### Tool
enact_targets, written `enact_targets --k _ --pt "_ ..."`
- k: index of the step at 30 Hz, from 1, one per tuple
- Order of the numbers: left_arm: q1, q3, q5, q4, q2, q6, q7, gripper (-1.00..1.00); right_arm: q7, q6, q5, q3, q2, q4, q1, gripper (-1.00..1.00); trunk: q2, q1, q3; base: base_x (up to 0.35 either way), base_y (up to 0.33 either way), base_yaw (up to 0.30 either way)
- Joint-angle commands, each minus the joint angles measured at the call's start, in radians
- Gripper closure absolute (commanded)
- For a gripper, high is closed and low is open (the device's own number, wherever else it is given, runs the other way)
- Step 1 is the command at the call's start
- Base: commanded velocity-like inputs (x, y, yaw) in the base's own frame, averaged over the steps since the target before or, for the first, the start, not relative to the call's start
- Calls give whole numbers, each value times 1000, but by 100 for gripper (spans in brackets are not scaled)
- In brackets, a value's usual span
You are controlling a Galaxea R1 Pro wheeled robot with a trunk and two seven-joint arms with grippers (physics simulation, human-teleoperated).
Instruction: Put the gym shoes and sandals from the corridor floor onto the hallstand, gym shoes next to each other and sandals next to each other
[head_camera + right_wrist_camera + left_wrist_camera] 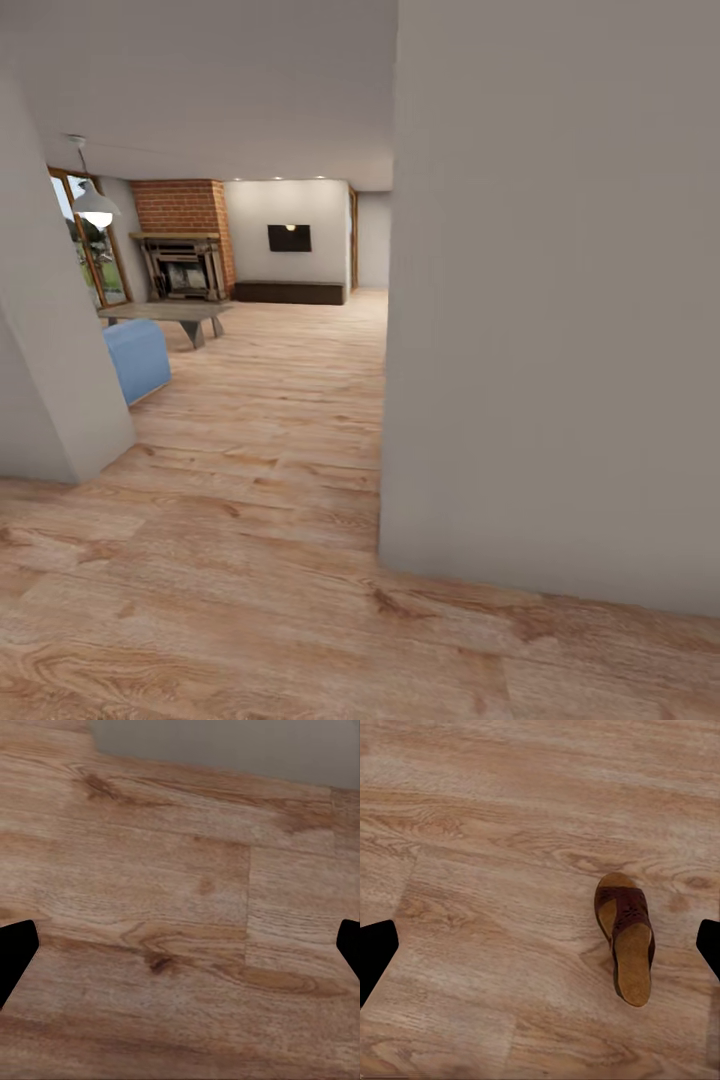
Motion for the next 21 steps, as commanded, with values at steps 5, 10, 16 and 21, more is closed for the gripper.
enact_targets --k 5,10,16,21 --pt "-1 3 1 1 0 -3 0 -100 0 -3 0 0 0 0 0 -100 -1 0 -1 0 0 97" --pt "-1 3 1 1 0 -3 0 -100 0 -3 0 0 0 0 0 -100 -1 0 -1 0 0 30" --pt "-1 3 1 1 0 -3 0 -100 0 -3 0 0 0 0 0 -100 -1 0 -1 0 0 8" --pt "-1 3 1 1 0 -3 0 -100 0 -3 0 0 0 0 0 -100 -1 0 -1 0 0 2"
